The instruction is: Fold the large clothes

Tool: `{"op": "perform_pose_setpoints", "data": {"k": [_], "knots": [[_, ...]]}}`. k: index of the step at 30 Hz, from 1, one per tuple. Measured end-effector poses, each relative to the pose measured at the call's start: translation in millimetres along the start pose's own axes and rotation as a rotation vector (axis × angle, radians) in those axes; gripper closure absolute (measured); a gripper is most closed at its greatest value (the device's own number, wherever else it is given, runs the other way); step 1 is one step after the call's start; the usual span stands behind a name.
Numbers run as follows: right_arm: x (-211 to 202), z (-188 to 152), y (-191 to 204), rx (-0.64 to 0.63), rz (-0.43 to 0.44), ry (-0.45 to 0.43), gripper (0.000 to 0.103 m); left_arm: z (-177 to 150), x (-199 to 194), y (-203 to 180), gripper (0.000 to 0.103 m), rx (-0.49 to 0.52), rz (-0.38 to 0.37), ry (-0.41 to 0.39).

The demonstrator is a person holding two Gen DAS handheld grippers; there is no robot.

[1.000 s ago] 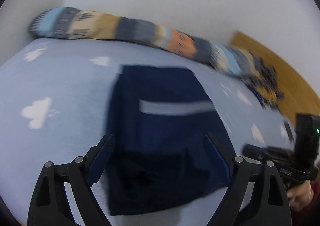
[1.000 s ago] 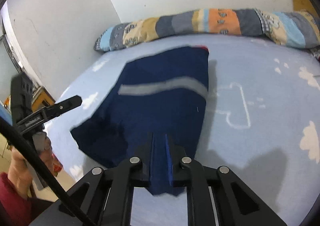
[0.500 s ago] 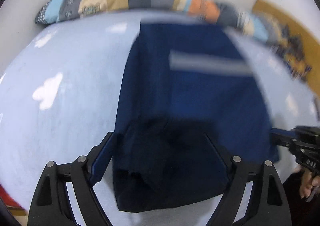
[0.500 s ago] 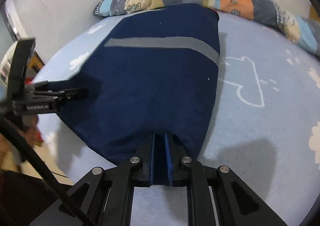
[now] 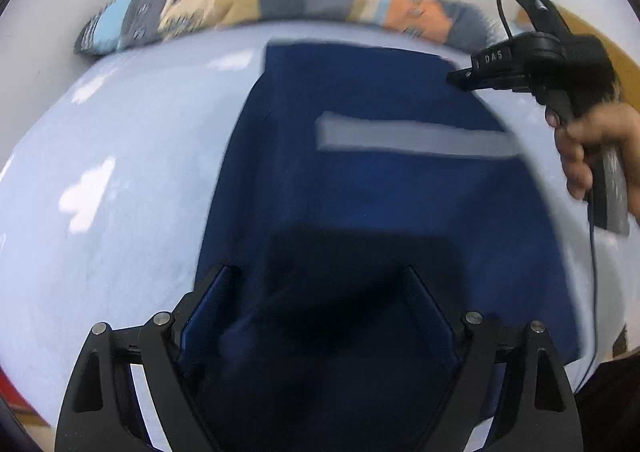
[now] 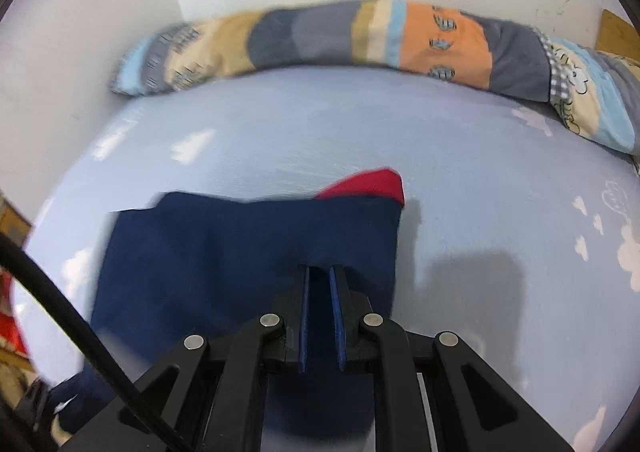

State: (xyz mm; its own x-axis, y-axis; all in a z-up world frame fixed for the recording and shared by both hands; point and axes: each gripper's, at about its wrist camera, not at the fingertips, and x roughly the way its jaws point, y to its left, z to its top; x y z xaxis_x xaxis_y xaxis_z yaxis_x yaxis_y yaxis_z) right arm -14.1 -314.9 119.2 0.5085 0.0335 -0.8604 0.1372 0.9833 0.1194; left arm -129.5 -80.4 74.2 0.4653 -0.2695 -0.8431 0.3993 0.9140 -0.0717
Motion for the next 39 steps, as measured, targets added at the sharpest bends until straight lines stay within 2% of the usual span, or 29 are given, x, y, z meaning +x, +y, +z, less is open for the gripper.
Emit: {"op": "perform_pose_setpoints", "data": {"k": [3,6,7,10,13,14,15,16,18,21,23,25,29,34,39], "knots": [[47.1,5.4,-2.1,0.013,-0.011,0.145,0.09,-0.6,1.0,7.3,0.016,-0.031,-0.013,0.028],[44.4,16.0,4.8,0.02,-0.053,0.156,0.091,1.6,-3.5,6.4,0.016,-0.033,-0.013,0.029],[34.0,22.7,11.5,0.027,-0.058,0.119,0.09,3.0,-6.2,7.4,0.016,-0.045,-0.029,0.018],[10.3,32.3,53.7,-0.055,0.001,0.011,0.09,6.3,-14.2,12.7,0.016,-0.077,-0.025,-0.011],[25.2,25.7,92.5,-0.087,0.176,0.07,0.089,7.2,-17.5,20.1,0.016,-0.109,-0.027,-0.024],[37.5,21.2,102.6,-0.105,0.184,0.115,0.086,5.8,-17.0,21.3,0.016,-0.114,-0.028,-0.02],[54.3,13.6,113.3,-0.135,0.139,0.168,0.086,5.3,-16.3,21.5,0.016,-0.114,-0.025,-0.016],[60.4,9.2,116.6,-0.146,0.118,0.184,0.086,5.0,-16.4,20.8,0.016,-0.112,-0.024,-0.015],[55.6,9.1,112.7,-0.118,0.129,0.174,0.086,5.4,-18.9,18.1,0.016,-0.101,-0.025,-0.022],[17.3,7.4,99.2,-0.082,0.221,0.131,0.084,9.6,-22.5,12.1,0.016,-0.086,-0.035,-0.038],[-12.1,-3.0,92.3,-0.13,0.198,0.079,0.078,11.5,-26.3,8.8,0.016,-0.085,-0.04,-0.051],[-39.0,-19.3,78.5,-0.154,0.137,0.042,0.077,11.5,-29.3,4.2,0.016,-0.074,-0.045,-0.057],[-67.0,-58.7,55.6,-0.167,0.085,0.038,0.076,10.5,-28.8,-4.1,0.016,-0.028,-0.027,-0.059],[-98.1,-124.5,38.4,-0.163,0.121,0.061,0.076,3.6,-17.4,-3.1,0.016,0.013,0.018,-0.024],[-95.4,-161.1,43.4,-0.17,0.135,0.083,0.076,-1.6,-10.6,-1.7,0.016,0.023,0.038,-0.002]]}}
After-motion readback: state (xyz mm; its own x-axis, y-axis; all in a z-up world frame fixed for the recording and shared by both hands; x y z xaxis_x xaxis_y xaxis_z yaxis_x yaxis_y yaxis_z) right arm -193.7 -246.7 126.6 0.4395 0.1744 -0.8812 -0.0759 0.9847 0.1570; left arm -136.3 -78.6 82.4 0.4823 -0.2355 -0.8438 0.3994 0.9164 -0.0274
